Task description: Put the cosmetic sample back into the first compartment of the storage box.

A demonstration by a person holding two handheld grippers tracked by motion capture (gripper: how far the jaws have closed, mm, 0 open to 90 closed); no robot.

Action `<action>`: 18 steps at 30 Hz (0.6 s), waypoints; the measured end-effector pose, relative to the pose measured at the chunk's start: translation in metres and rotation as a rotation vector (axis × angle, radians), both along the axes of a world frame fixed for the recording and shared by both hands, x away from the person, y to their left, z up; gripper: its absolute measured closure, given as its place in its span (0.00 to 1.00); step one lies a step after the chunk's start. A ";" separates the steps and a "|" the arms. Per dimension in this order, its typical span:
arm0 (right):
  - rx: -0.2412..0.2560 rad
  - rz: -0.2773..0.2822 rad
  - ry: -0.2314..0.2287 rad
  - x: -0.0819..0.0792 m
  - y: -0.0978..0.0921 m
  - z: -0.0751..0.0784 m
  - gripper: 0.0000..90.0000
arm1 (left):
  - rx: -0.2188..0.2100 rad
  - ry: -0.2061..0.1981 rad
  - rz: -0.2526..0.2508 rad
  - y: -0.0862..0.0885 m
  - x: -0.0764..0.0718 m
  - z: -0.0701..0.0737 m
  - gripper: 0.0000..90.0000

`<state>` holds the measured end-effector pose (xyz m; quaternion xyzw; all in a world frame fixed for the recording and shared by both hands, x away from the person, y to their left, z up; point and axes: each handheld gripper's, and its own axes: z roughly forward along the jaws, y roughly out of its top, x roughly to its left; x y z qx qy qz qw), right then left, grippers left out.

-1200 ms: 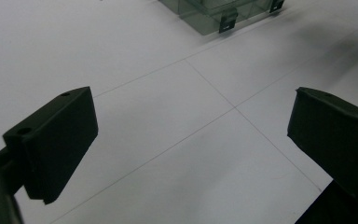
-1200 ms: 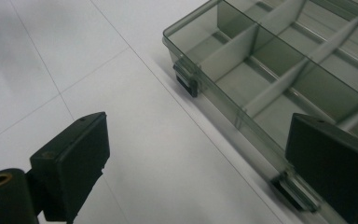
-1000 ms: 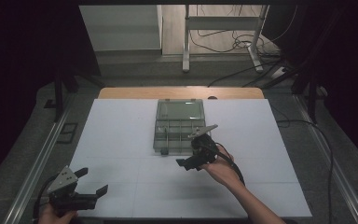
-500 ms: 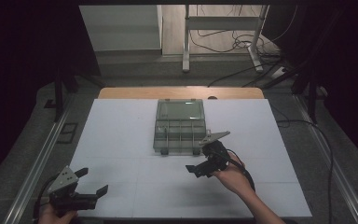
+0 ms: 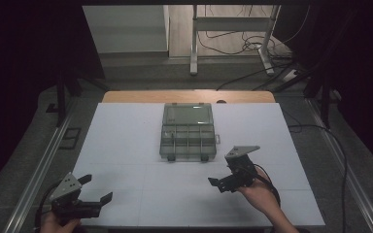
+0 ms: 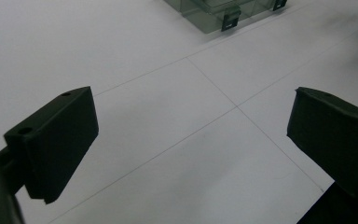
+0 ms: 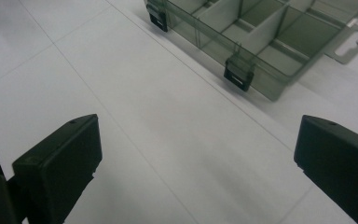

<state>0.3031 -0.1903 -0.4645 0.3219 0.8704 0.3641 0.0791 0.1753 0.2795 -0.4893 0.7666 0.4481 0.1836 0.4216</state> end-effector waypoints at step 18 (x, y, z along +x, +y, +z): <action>-0.017 -0.060 -0.037 -0.032 -0.041 0.001 0.02 | -0.003 0.002 0.006 0.000 0.000 0.000 0.03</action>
